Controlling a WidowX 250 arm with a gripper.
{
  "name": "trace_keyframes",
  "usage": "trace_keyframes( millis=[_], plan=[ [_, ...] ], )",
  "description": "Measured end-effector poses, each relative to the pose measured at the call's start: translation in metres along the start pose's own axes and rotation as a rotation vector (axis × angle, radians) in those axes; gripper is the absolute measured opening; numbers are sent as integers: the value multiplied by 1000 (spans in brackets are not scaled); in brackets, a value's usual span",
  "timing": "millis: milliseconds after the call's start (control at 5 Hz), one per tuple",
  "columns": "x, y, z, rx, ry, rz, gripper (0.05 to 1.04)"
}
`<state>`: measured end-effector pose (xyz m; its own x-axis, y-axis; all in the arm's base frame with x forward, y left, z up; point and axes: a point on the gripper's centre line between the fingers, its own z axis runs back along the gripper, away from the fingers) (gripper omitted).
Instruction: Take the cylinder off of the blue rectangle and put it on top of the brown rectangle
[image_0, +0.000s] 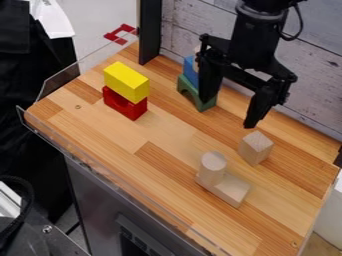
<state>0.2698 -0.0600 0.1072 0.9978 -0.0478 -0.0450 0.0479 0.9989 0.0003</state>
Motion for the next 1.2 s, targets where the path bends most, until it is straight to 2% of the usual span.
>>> trace_keyframes(
  millis=[200, 400, 600, 800, 1000, 1200],
  plan=[
    [-2, 0, -8, 5, 30, 0, 999],
    [14, 22, -6, 3, 27, 11, 999],
    [33, 45, 6, 27, -30, 56, 999],
    [48, 62, 15, 28, -78, 89, 999],
    [61, 78, 14, 28, -87, 102, 999],
    [72, 89, 10, 28, -70, 111, 999]
  ],
)
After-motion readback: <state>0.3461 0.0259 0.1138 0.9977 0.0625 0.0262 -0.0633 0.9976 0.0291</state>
